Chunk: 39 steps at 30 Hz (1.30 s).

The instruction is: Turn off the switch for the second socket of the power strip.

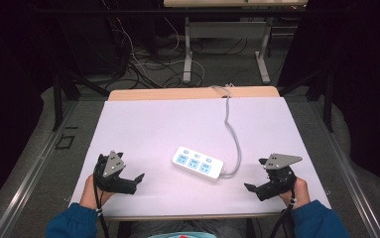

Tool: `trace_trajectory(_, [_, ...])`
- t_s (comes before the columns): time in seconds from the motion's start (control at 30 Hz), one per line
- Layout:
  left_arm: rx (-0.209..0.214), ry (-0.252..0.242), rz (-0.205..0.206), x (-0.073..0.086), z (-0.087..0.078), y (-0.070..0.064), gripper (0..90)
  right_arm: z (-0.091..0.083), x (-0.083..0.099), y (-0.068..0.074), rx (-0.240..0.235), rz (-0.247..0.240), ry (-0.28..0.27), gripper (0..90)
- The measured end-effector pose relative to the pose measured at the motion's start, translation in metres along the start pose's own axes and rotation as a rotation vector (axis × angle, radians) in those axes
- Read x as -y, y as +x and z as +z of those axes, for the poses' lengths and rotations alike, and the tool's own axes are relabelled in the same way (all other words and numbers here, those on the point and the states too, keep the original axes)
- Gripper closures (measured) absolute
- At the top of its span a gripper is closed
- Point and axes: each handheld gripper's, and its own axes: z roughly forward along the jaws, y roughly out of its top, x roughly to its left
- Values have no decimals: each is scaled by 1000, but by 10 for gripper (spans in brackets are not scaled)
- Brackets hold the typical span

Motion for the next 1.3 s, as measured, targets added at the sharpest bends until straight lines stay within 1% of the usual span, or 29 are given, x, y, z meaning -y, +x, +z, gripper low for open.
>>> trace_trajectory(0.03, [-5,-2,1,-2,1,0,2,0,0,0,-1,1,2,0])
trace_trajectory(0.07, [-3,-7,-3,-4,2,-1,3,0,0,-1,-1,-10,-1,0])
trace_trajectory(0.1, [-3,-13,-4,-6,4,-1,3,-1,0,-1,-7,-9,13,0])
trace_trajectory(0.13, [1,-15,-1,-8,5,-2,3,-1,0,-1,-7,-9,13,0])
trace_trajectory(0.17, [-1,-9,10,-10,7,-2,3,0,0,-1,-7,-10,-3,0])
trace_trajectory(0.2, [1,-14,8,-12,9,-4,3,-1,0,-1,-10,-3,17,0])
trace_trajectory(0.23, [4,-16,11,-14,12,-4,2,0,0,-1,-6,-3,6,0])
trace_trajectory(0.27, [9,-10,19,-17,14,-4,3,0,0,-1,-5,-5,8,0])
trace_trajectory(0.3, [15,-10,12,-18,17,-6,2,0,0,0,-1,-3,1,0])
trace_trajectory(0.33, [16,-9,20,-20,19,-6,2,0,0,0,-1,-3,1,0])
trace_trajectory(0.37, [24,-8,14,-22,22,-7,3,0,0,0,0,-2,0,0])
trace_trajectory(0.4, [28,-6,19,-24,24,-7,2,-1,0,-1,-9,-3,17,0])
trace_trajectory(0.47, [22,-6,31,-28,28,-7,3,0,0,-1,-10,-2,8,0])
trace_trajectory(0.5, [27,-4,34,-29,30,-7,3,-1,0,-1,-11,-3,18,0])
trace_trajectory(0.53, [26,-4,38,-31,32,-7,3,0,0,-1,-8,-2,5,0])
trace_trajectory(0.6, [29,2,49,-33,36,-8,3,0,0,-1,-8,-2,5,0])
trace_trajectory(0.63, [30,-4,46,-35,37,-9,3,1,0,-1,-9,-2,-3,0])
trace_trajectory(0.67, [34,2,54,-36,39,-9,3,0,0,-1,-7,-3,10,0])
trace_trajectory(0.73, [38,-1,59,-39,42,-10,3,0,0,0,-3,-3,2,0])
trace_trajectory(0.77, [43,2,66,-40,43,-10,3,-1,0,-1,-11,-4,20,0])
trace_trajectory(0.8, [47,5,67,-41,45,-11,3,1,0,0,12,0,-1,0])
trace_trajectory(0.87, [52,9,76,-44,50,-12,3,1,0,0,5,0,-1,0])
trace_trajectory(0.9, [63,11,77,-46,53,-14,3,1,0,0,-5,-2,0,0])
trace_trajectory(1.07, [72,22,94,-51,60,-16,3,1,0,0,-1,0,2,0])
trace_trajectory(1.1, [81,19,85,-53,64,-17,3,1,0,0,0,0,3,0])
trace_trajectory(1.13, [81,19,85,-53,64,-17,2,1,0,0,0,0,3,0])
trace_trajectory(1.2, [85,27,95,-55,68,-18,3,1,0,-1,-2,-3,3,0])
trace_trajectory(1.3, [97,31,100,-59,75,-20,3,1,0,0,3,1,6,0])
